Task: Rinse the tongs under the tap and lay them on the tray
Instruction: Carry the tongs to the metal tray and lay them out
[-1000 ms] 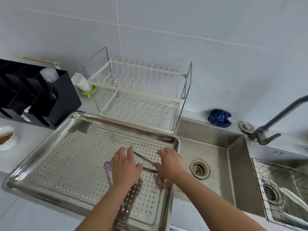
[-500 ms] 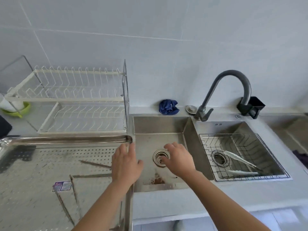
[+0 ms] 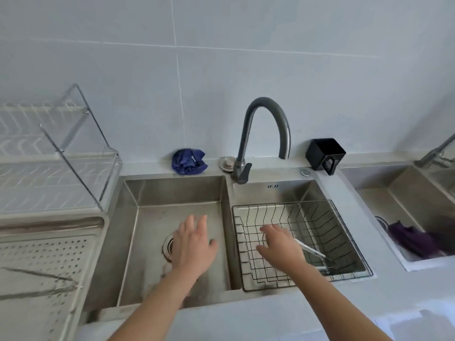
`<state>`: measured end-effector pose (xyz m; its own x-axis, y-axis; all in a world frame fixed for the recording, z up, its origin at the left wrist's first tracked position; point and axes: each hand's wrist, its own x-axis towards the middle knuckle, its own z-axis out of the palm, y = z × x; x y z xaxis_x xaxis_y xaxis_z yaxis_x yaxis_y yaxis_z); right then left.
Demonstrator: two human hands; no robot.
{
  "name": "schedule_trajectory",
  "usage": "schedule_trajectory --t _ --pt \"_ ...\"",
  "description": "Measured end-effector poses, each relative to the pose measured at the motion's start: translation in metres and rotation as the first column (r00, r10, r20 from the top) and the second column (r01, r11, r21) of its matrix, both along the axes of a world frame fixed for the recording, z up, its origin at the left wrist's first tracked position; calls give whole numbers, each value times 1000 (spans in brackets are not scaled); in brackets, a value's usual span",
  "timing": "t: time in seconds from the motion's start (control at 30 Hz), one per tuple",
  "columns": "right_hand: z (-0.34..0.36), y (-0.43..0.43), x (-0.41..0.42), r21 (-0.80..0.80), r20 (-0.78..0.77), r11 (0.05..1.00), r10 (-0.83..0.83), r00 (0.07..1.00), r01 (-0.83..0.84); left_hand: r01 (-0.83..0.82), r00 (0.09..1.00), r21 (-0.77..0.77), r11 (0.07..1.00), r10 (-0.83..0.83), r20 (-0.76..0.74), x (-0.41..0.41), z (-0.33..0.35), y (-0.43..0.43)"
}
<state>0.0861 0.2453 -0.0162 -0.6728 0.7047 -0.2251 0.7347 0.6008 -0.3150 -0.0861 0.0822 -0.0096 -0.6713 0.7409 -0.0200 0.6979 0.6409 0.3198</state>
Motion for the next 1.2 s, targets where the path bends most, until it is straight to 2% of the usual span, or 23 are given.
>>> schedule_trajectory --t 0.2,0.33,0.43,0.63,0.73,0.87,1.07,1.2 --pt "-29 84 77 19 221 999 28 975 -33 27 999 28 999 -28 42 76 -40 68" --pt "-48 114 106 -4 345 998 62 937 -64 40 998 -59 997 -37 45 106 -66 92" --pt "-64 122 113 -18 404 991 125 906 -129 29 1000 -120 992 -28 14 114 -77 98" --pt "-83 127 112 -2 438 963 245 865 -271 16 999 -119 993 -21 -35 114 -89 99" --pt "-85 129 106 -4 421 945 298 857 -327 22 998 -127 992 -30 -60 114 -92 98" --pt "-82 132 102 -47 354 950 305 884 -309 23 996 -114 993 -33 -84 115 -93 98" --pt "-64 132 103 -69 139 984 175 975 -167 31 998 -89 996 -36 -55 115 -90 98" --pt "-46 124 98 -94 -5 991 92 996 -92 19 999 -47 999 -20 -26 110 -76 89"
